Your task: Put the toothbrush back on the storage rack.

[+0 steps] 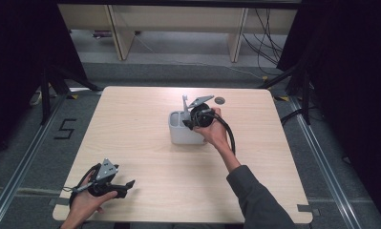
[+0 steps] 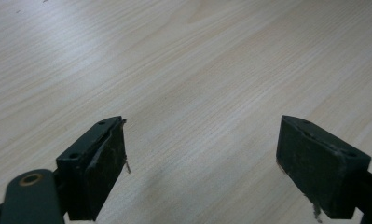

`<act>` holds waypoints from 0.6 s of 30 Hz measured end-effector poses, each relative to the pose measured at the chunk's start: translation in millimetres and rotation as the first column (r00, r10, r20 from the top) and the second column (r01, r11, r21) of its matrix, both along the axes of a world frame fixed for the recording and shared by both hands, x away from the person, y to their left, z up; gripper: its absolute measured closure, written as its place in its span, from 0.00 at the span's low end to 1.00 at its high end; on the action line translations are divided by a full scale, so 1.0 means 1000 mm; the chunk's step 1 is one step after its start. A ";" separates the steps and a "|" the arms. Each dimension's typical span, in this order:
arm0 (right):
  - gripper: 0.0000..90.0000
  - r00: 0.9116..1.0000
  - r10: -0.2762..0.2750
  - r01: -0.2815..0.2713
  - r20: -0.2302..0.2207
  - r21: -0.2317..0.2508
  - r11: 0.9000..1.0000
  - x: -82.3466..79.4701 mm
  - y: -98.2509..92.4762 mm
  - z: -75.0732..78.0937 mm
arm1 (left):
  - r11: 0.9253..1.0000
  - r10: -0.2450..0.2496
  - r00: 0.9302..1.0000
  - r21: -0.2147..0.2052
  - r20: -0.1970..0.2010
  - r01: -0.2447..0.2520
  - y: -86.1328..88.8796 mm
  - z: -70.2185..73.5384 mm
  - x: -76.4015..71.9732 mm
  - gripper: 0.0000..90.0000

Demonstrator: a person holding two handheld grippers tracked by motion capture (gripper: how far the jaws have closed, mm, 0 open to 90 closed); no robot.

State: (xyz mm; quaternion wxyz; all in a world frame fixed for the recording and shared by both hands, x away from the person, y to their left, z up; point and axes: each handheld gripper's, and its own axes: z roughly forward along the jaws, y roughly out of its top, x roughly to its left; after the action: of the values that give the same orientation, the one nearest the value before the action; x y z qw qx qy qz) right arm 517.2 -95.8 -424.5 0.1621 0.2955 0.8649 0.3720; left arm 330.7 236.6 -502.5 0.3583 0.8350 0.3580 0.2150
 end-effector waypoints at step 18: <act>0.60 0.999 -0.033 0.034 -0.019 0.024 0.999 -0.007 -0.005 0.010 | 1.000 -0.004 1.000 0.004 -0.010 0.004 0.000 0.000 0.000 0.17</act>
State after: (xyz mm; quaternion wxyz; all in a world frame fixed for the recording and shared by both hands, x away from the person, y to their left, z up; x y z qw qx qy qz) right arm 510.0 -100.5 -414.6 0.1569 0.3153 0.8567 0.3768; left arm 330.4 236.6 -502.9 0.3552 0.8376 0.3575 0.2107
